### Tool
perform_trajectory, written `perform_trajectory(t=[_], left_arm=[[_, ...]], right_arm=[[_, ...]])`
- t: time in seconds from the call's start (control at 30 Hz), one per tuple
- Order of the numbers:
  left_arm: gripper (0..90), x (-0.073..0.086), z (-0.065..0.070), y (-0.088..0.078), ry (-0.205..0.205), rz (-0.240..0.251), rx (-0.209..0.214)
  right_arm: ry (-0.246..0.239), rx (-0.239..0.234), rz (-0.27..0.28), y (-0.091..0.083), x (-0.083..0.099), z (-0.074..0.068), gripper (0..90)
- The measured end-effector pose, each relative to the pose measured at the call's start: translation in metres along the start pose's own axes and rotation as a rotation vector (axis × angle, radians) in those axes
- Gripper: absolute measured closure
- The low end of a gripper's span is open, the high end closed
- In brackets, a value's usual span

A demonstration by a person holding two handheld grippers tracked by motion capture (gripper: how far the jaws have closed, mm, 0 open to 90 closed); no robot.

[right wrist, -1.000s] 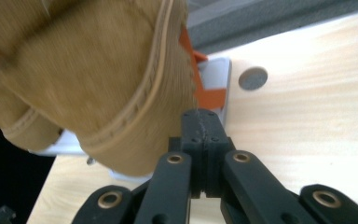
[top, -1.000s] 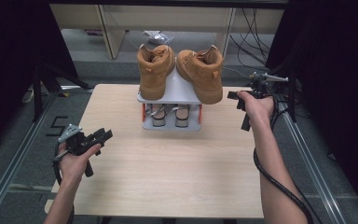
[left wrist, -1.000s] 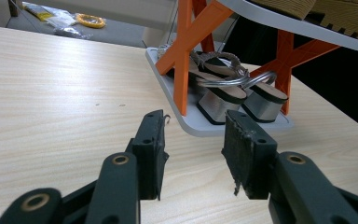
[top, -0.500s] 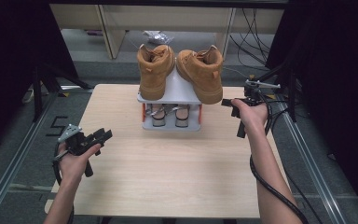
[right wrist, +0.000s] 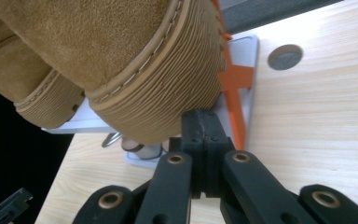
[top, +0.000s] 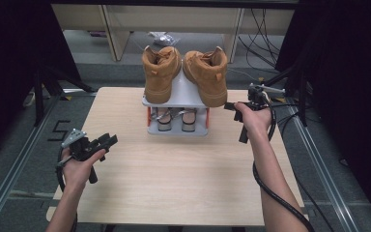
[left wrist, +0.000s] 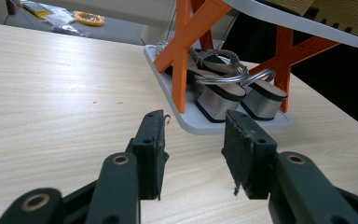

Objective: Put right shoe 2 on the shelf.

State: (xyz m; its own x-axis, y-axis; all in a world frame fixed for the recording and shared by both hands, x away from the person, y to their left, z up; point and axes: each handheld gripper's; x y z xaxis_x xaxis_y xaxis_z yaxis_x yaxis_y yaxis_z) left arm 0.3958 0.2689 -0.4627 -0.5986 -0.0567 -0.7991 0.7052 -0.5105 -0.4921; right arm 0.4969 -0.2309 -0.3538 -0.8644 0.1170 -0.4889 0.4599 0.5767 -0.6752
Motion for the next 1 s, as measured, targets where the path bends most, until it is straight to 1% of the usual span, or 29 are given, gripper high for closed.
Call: perform_trajectory(t=[0.03, 0.07, 0.1, 0.13, 0.17, 0.2, 0.23, 0.27, 0.3, 0.33, 0.37, 0.4, 0.43, 0.47, 0.5, 0.57, 0.6, 0.67, 0.7, 0.73, 0.8, 0.83, 0.87, 0.9, 0.93, 0.97, 1.0], left_arm=[[57.8, 0.000, 0.000, 0.000, -0.001, 0.002, -0.001], [57.8, 0.000, -0.001, -0.001, -0.002, 0.003, -0.003], [57.8, 0.000, -0.001, -0.001, -0.003, 0.000, -0.003], [57.8, 0.000, -0.002, -0.001, -0.002, -0.002, -0.003], [57.8, 0.000, -0.002, 0.000, -0.002, -0.001, -0.003], [57.8, 0.000, -0.002, 0.000, -0.002, -0.002, -0.002], [57.8, 0.000, -0.002, 0.000, -0.002, -0.002, -0.002], [57.8, 0.000, -0.002, -0.001, -0.001, -0.001, -0.003], [57.8, 0.000, -0.002, -0.001, -0.001, 0.000, -0.003], [57.8, 0.000, -0.002, -0.001, -0.002, 0.002, -0.003], [57.8, 0.000, -0.002, -0.001, -0.002, 0.002, -0.003], [57.8, 0.000, -0.002, -0.001, -0.002, 0.000, -0.003], [57.8, 0.000, -0.002, -0.001, -0.003, 0.000, -0.004], [57.8, 0.000, -0.002, -0.001, -0.003, -0.001, -0.004], [57.9, 0.001, -0.002, 0.000, -0.003, -0.001, -0.002], [57.9, 0.000, -0.001, 0.000, -0.004, 0.000, -0.001], [57.9, 0.000, -0.001, 0.000, -0.002, 0.002, 0.000], [57.9, 0.000, -0.001, -0.001, -0.001, 0.005, 0.000], [57.9, 0.000, -0.001, -0.001, -0.001, 0.003, -0.001], [57.9, 0.000, -0.002, -0.001, 0.000, 0.001, -0.003], [57.9, 0.000, -0.002, -0.001, -0.002, 0.002, -0.002], [57.9, 0.000, -0.002, -0.002, -0.002, 0.004, -0.001], [57.9, 0.000, -0.002, -0.002, -0.003, 0.006, -0.001], [57.9, 0.000, -0.002, -0.002, -0.004, 0.005, -0.001], [57.8, 0.000, -0.002, -0.002, -0.003, 0.004, -0.002], [57.9, 0.000, -0.002, -0.002, -0.002, 0.002, -0.002], [57.9, 0.000, -0.002, -0.002, -0.002, 0.002, -0.003]], right_arm=[[0.051, -0.022, -0.016, 0.001, 0.001, -0.005, 90.0], [0.003, 0.000, -0.005, 0.002, 0.001, -0.003, 90.0], [0.019, -0.001, -0.007, 0.003, 0.001, -0.006, 90.0], [0.010, -0.005, -0.014, 0.003, 0.001, -0.007, 90.0], [0.022, -0.019, -0.021, 0.005, 0.001, -0.009, 90.0], [0.000, -0.003, -0.022, 0.007, 0.001, -0.010, 90.0], [-0.006, -0.005, -0.025, 0.009, 0.001, -0.012, 90.0], [0.008, -0.025, -0.039, 0.011, 0.002, -0.016, 90.0], [-0.015, -0.011, -0.029, 0.014, 0.002, -0.018, 90.0], [-0.012, 0.005, -0.031, 0.014, 0.002, -0.020, 90.0], [0.015, 0.005, -0.040, 0.013, 0.002, -0.023, 90.0], [0.020, -0.006, -0.042, 0.013, 0.002, -0.023, 90.0], [-0.012, -0.014, -0.029, 0.014, 0.002, -0.021, 90.0], [0.006, -0.041, -0.027, 0.014, 0.002, -0.022, 90.0], [0.016, -0.050, -0.032, 0.014, 0.002, -0.026, 90.0], [-0.052, -0.010, -0.030, 0.015, -0.001, -0.028, 90.0], [-0.014, -0.023, -0.050, 0.016, -0.001, -0.032, 90.0], [-0.038, -0.032, -0.040, 0.019, -0.001, -0.032, 90.0], [-0.028, -0.030, -0.049, 0.020, -0.001, -0.035, 90.0], [-0.049, -0.027, -0.038, 0.022, -0.001, -0.035, 90.0], [-0.046, -0.039, -0.049, 0.025, 0.000, -0.038, 90.0], [-0.052, -0.043, -0.047, 0.026, 0.000, -0.039, 90.0], [-0.073, -0.032, -0.045, 0.028, -0.001, -0.039, 90.0], [-0.066, -0.039, -0.054, 0.029, -0.001, -0.041, 90.0], [-0.097, -0.030, -0.047, 0.031, -0.002, -0.040, 90.0], [-0.064, -0.042, -0.058, 0.031, -0.001, -0.044, 90.0], [-0.073, -0.032, -0.058, 0.032, -0.001, -0.045, 90.0]])
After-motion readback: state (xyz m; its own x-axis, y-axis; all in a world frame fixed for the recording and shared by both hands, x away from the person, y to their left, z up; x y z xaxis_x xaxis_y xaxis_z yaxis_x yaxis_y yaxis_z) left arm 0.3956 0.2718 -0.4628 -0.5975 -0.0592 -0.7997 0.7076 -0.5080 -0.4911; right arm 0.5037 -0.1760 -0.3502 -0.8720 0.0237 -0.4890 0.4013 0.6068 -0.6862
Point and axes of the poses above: each handheld gripper's, and its own axes: y roughly forward along the jaws, x roughly out of its underside, z roughly to its right, and after that the axes turned 13 degrees about -z, right-handed
